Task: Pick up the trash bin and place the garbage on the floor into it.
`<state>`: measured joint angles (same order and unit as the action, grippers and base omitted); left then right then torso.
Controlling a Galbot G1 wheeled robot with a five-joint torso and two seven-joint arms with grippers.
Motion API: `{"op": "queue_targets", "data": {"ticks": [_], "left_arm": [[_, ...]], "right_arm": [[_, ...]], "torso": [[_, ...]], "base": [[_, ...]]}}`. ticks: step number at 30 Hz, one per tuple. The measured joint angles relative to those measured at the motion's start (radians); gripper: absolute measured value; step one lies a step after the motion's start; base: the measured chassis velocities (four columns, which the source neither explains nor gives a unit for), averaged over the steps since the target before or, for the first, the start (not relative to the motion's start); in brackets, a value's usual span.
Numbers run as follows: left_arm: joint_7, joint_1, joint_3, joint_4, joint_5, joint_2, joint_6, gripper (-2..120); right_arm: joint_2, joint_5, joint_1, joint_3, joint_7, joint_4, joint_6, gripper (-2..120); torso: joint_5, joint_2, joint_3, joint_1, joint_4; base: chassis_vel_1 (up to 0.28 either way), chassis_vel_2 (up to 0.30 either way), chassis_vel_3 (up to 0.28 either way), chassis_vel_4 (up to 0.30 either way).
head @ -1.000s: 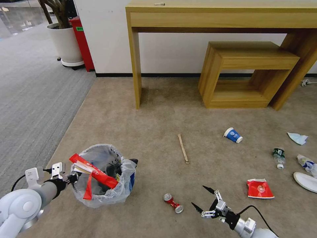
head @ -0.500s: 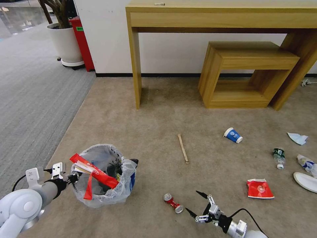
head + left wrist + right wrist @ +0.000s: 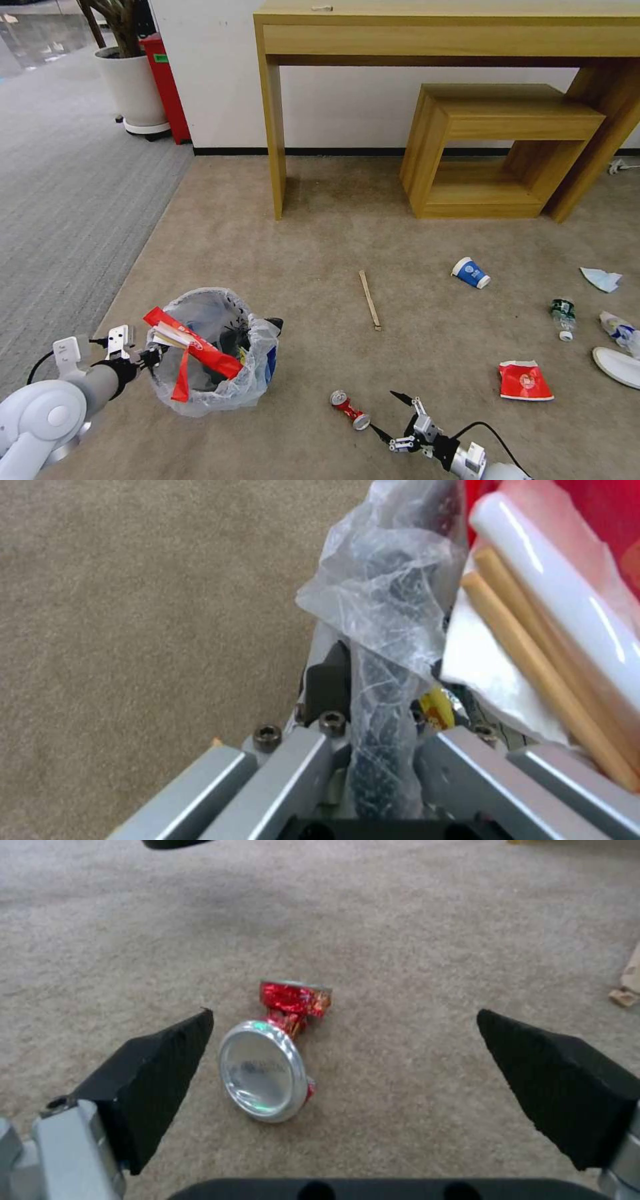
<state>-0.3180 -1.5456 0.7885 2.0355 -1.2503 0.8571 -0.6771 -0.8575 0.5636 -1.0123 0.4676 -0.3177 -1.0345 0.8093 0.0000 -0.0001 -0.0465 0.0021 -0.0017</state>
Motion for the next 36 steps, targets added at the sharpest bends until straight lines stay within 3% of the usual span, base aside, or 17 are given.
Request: {"op": "queue_targets", "data": {"ticks": [16,36], "left_arm": [[0.0,0.009,-0.004,0.002,-0.002,0.005,0.0,0],[0.001,0.014,-0.011,0.002,-0.006,0.011,0.0,0]], "right_arm": [[-0.066,0.022,0.072,0.104,-0.027,0.08,0.0,99],[-0.101,0.051,0.089,0.131,-0.108,0.149,0.0,98]], "torso": [[0.0,0.0,0.0,0.0,0.0],[0.0,0.0,0.0,0.0,0.0]], "base": [[0.0,0.0,0.0,0.0],[0.0,0.0,0.0,0.0]]}}
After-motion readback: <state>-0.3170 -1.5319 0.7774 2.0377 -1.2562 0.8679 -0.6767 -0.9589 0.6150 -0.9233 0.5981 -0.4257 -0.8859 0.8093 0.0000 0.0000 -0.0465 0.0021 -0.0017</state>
